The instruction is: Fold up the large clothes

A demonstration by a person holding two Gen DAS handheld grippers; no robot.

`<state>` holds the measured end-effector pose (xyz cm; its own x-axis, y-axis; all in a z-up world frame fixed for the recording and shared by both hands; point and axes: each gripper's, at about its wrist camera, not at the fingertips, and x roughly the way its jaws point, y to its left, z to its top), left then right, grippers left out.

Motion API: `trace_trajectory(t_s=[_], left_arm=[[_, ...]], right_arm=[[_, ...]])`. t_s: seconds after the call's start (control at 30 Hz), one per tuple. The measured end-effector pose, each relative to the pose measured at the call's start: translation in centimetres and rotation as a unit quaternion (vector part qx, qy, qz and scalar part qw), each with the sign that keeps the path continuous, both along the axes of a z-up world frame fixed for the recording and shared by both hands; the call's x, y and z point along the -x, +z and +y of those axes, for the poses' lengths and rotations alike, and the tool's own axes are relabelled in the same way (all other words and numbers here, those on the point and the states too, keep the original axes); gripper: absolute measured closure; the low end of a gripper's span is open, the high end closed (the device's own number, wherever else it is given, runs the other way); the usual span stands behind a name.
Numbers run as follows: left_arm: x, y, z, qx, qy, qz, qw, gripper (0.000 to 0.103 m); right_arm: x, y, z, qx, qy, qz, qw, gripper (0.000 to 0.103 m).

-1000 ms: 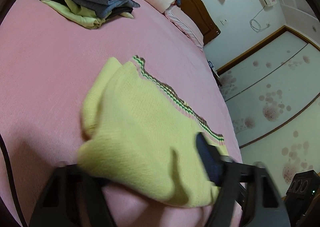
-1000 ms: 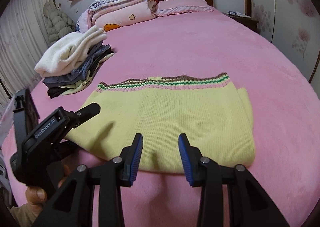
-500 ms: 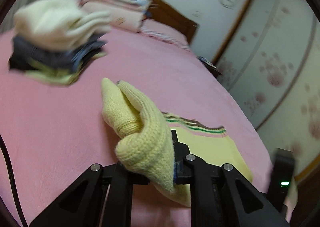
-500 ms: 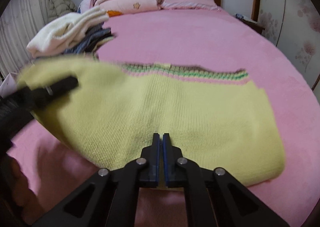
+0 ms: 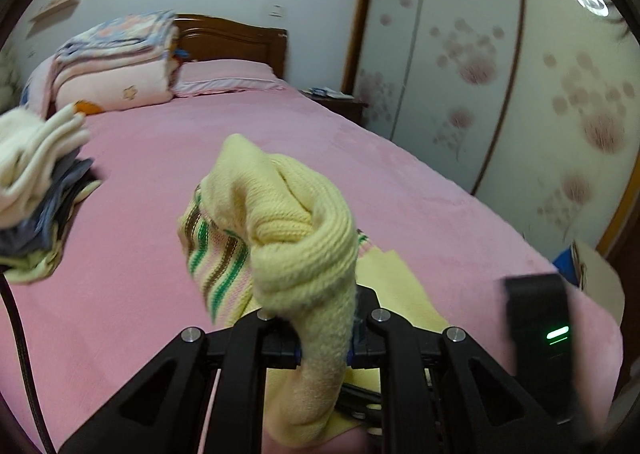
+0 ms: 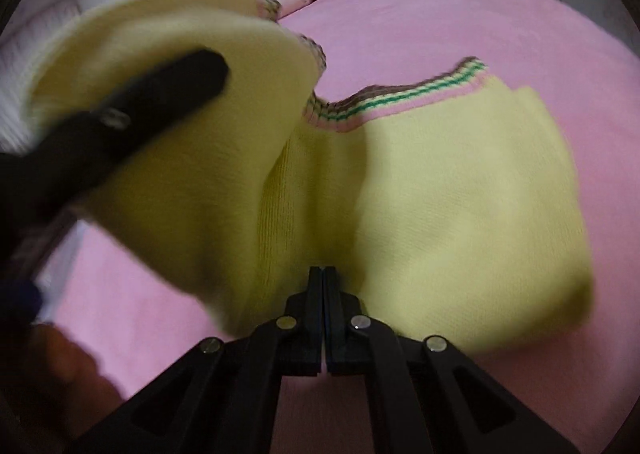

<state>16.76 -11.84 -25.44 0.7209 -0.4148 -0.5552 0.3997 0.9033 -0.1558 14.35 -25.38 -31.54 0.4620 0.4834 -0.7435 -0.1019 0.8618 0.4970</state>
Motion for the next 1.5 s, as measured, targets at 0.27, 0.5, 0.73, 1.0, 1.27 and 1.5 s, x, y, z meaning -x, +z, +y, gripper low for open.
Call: trace_trajectory(t_s=[0.27,0.5,0.73,1.0,1.27,1.5], left_arm=[[-0.2,-3.2,-8.4,-0.133,-0.099,0.026,0.9859,0.091],[1.7,-5.0,-11.2,-0.227,-0.130,-0.008,0.9652,0.082],[1.9,-2.3,-7.7,-0.171,-0.125,0.003,0.9772,0.032],[0.8,0.7,-0.3,-0.050,-0.062,0.081,0.9935,0.025],[-3.5,-4.7,5.3,0.023,0.074,0.235,0.9688,0.025],[-3.5,-6.7,7.1,0.104,0.084,0.275,0.9520,0.025]], right_arm=[[2.8,1.8,-7.1,0.015,-0.060,0.014,0.998,0.103],[3.2,2.5,-9.8,0.053,-0.102,0.017,0.993,0.100],[1.8,4.9,-11.0,0.069,-0.114,0.003,0.991,0.100],[-0.9,8.4,-10.7,0.025,-0.102,-0.003,0.994,0.069],[-5.2,7.0,-7.4,0.071,-0.069,0.062,0.993,0.068],[-5.6,5.7,-7.6,0.101,-0.100,0.102,0.985,0.036]])
